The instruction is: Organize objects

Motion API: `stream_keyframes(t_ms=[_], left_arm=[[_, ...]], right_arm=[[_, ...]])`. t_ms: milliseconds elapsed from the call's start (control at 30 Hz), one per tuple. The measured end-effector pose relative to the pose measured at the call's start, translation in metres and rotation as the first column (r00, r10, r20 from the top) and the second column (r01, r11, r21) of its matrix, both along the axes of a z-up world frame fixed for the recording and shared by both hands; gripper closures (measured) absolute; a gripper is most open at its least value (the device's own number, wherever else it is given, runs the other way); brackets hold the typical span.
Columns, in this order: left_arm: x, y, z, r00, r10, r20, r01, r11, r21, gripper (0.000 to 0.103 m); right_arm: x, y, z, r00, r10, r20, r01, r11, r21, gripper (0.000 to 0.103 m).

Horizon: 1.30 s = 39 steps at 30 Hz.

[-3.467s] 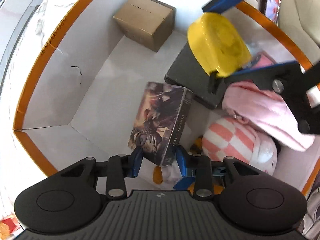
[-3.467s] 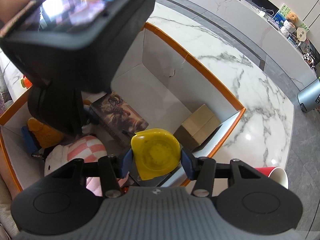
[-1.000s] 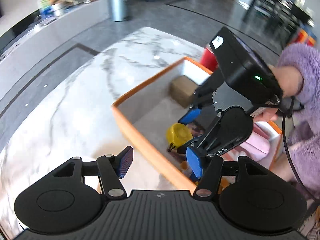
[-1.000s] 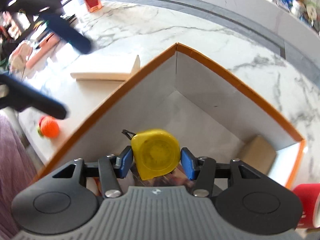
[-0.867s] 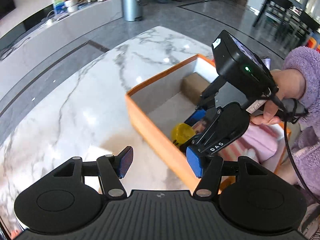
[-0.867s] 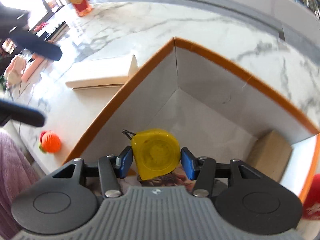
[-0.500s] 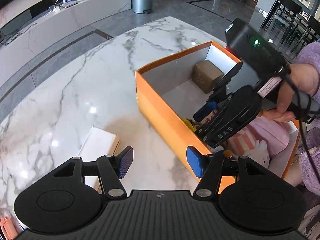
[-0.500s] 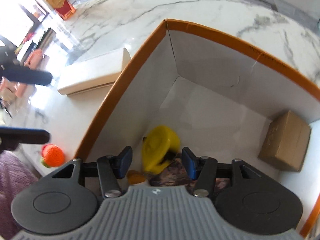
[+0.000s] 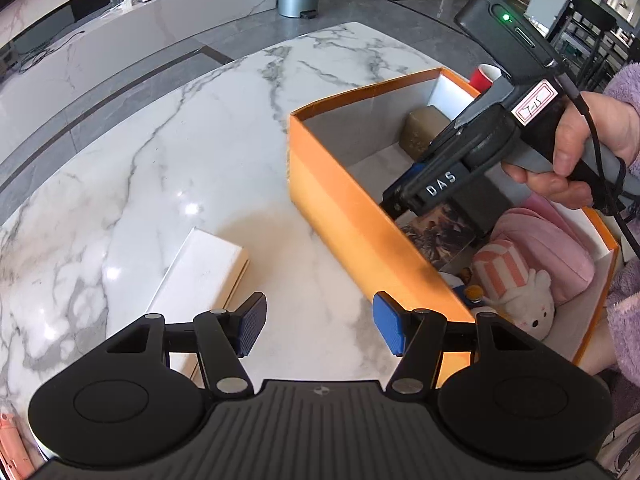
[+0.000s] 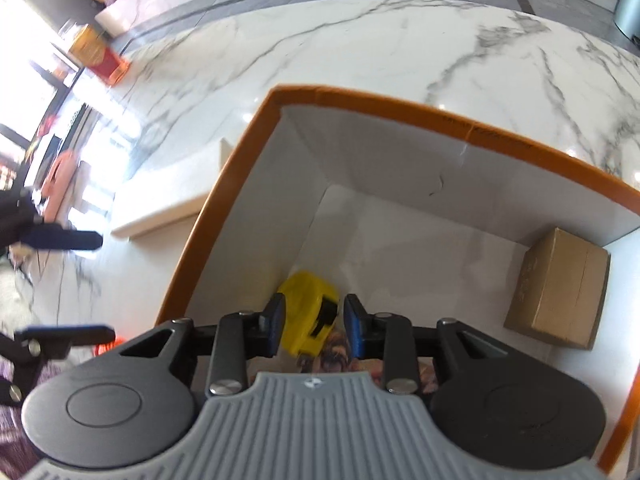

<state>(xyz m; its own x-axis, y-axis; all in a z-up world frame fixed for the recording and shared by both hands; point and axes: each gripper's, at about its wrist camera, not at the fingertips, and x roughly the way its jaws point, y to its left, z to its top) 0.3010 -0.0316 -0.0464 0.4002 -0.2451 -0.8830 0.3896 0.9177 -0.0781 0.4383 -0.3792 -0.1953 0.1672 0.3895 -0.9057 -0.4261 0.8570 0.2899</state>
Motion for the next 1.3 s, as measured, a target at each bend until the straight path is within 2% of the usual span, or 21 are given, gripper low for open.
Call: stream_keyframes(t_ms=[133,200,333,600,667,867,1000,1033,1100,1233,1300], left_arm=[[-0.006,0.01,-0.001,1.0,0.017,-0.003,-0.017,1.0,-0.003,0.033],[-0.008,0.014,-0.001,1.0,0.018,-0.008,-0.018,1.0,-0.006,0.033],[-0.015,0.017,-0.006,0.999,0.024,-0.022,-0.024,1.0,-0.007,0.033],[-0.027,0.012,-0.004,1.0,0.013,-0.028,-0.013,1.0,-0.022,0.033],[-0.031,0.012,-0.002,0.999,0.018,-0.03,-0.018,1.0,-0.018,0.033],[-0.044,0.015,0.0,0.998,0.047,-0.043,-0.048,0.999,-0.016,0.033],[-0.059,0.02,0.004,0.998,0.055,-0.044,-0.056,0.998,-0.028,0.033],[-0.063,0.021,0.004,0.997,0.053,-0.048,-0.055,0.998,-0.032,0.033],[-0.07,0.022,0.005,0.997,0.053,-0.053,-0.054,0.998,-0.028,0.033],[-0.082,0.025,0.009,0.998,0.047,-0.045,-0.048,0.999,-0.019,0.033],[-0.087,0.026,0.011,0.998,0.046,-0.04,-0.047,0.999,-0.018,0.033]], right_arm=[[0.012,0.008,-0.011,0.999,-0.028,-0.024,0.029,0.999,0.021,0.07],[0.014,0.003,-0.016,0.998,-0.036,-0.053,0.038,0.999,0.024,0.075],[0.008,0.0,-0.014,0.998,-0.023,-0.056,0.023,1.0,0.008,0.081],[-0.014,0.012,-0.004,0.987,0.163,-0.008,-0.163,0.985,-0.063,0.083],[-0.018,0.014,-0.002,0.983,0.181,-0.014,-0.182,0.98,-0.078,0.083],[-0.021,0.015,-0.003,0.987,0.156,-0.019,-0.158,0.984,-0.087,0.085],[-0.026,0.014,-0.003,0.992,0.109,-0.066,-0.116,0.988,-0.103,0.088],[-0.028,0.015,-0.003,0.991,0.103,-0.086,-0.112,0.988,-0.107,0.101],[-0.033,0.014,-0.008,0.989,0.087,-0.121,-0.099,0.99,-0.101,0.103],[-0.037,0.014,-0.001,0.993,0.091,-0.068,-0.097,0.992,-0.084,0.102],[-0.034,0.014,0.009,0.996,0.084,-0.023,-0.086,0.993,-0.076,0.097]])
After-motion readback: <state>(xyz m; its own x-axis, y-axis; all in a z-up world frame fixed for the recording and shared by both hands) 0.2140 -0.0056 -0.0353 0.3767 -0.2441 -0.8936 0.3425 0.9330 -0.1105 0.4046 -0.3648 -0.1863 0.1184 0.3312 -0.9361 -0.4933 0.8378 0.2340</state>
